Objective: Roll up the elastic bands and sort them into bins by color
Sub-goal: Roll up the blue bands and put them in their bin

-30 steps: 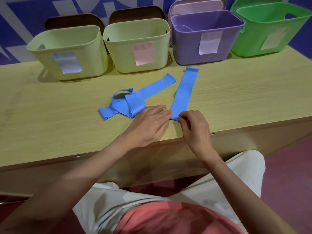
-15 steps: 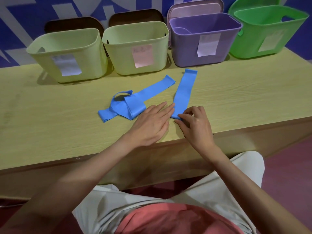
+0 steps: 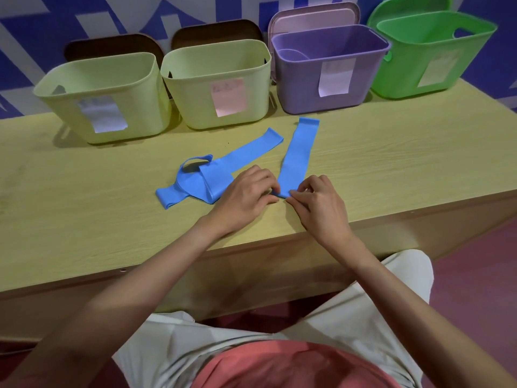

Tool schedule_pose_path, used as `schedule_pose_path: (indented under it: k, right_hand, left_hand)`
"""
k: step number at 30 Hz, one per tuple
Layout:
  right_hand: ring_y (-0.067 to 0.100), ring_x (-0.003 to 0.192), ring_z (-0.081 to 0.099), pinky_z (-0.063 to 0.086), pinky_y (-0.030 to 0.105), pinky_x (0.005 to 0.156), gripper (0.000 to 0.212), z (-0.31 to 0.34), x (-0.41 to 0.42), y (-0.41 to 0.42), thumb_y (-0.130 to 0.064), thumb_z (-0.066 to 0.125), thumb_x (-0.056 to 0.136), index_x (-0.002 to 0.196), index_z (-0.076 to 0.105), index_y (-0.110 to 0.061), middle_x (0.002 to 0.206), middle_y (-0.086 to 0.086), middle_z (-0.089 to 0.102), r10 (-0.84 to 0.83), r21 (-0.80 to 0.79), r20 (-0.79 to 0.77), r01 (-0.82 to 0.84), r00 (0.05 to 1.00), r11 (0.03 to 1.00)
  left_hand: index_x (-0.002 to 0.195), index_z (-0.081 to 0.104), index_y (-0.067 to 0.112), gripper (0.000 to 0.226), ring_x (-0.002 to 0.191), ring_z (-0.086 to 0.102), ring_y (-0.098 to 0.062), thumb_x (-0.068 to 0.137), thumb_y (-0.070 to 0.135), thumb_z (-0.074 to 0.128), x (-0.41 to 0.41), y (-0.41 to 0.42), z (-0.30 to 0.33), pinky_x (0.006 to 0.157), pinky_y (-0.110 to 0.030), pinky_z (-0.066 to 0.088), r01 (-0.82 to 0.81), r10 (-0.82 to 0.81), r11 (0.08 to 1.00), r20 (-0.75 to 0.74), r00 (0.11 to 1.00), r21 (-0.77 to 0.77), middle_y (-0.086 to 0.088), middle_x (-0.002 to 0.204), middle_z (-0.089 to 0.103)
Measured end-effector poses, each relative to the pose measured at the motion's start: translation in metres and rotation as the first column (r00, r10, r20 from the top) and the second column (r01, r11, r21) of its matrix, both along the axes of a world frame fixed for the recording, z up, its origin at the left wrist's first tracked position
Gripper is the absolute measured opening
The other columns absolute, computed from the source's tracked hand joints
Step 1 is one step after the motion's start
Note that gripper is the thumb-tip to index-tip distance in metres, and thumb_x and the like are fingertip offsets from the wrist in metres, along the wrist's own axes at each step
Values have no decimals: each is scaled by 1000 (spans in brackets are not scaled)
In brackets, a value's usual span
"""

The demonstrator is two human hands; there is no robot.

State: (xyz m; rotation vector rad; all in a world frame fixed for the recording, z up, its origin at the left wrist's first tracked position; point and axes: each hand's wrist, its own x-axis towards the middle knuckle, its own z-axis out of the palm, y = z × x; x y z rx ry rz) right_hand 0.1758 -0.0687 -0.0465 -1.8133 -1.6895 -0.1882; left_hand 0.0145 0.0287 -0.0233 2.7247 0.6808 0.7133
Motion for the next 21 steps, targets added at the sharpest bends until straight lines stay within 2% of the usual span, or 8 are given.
schedule_pose_path:
  k: [5, 10, 13, 16, 19, 21]
  right_hand:
    - [24, 80, 54, 32, 25, 48, 10, -1, 2, 0, -19, 74, 83, 79, 75, -11, 83, 4, 58, 12, -7, -22, -12, 1000, 1000]
    - [22, 82, 54, 42, 30, 48, 14, -4, 5, 0, -23, 75, 82, 87, 75, -10, 85, 3, 57, 58, -7, -82, -58, 995, 998]
    - [20, 82, 54, 48, 34, 54, 22, -3, 6, 1, -26, 79, 77, 92, 75, -9, 85, 0, 54, 48, -41, -180, -56, 982, 998]
    - [20, 83, 55, 50, 33, 62, 22, 0, 9, 4, -20, 81, 75, 92, 75, -8, 85, 0, 55, 65, -55, -306, -86, 950, 995]
    - [20, 87, 57, 43, 12, 68, 18, 4, 11, -2, -14, 81, 75, 92, 76, -9, 87, 1, 60, 117, -26, -430, -141, 895, 990]
    - [17, 92, 56, 41, 10, 71, 16, 9, 8, -11, -14, 78, 79, 95, 76, -14, 89, -2, 63, 171, 15, -490, -188, 855, 982]
  left_hand:
    - [91, 62, 9, 9, 87, 47, -13, 86, 14, 68, 6, 1, 2, 73, -33, 45, -9, 9, 1000, -1, 1000, -11, 1, 91, 59]
    - [92, 59, 7, 6, 84, 49, -20, 91, 12, 61, 10, -2, -4, 72, -33, 44, 4, 7, 988, -67, 998, 152, -4, 91, 56]
    - [91, 56, 9, 5, 84, 48, -21, 93, 13, 58, 13, -5, -4, 72, -34, 43, -36, 52, 984, -88, 995, 174, -3, 90, 55]
    - [91, 56, 10, 5, 87, 46, -18, 94, 15, 57, 12, -10, 2, 74, -27, 38, -70, 78, 995, -111, 991, 72, 0, 90, 56]
    - [94, 58, 11, 5, 85, 41, -8, 94, 15, 55, 6, -20, 8, 73, -18, 30, -105, 98, 985, -55, 994, -137, 9, 87, 52]
    - [94, 61, 13, 5, 78, 40, 0, 93, 16, 57, 1, -29, 14, 69, -15, 29, -138, 139, 949, -14, 990, -283, 15, 80, 48]
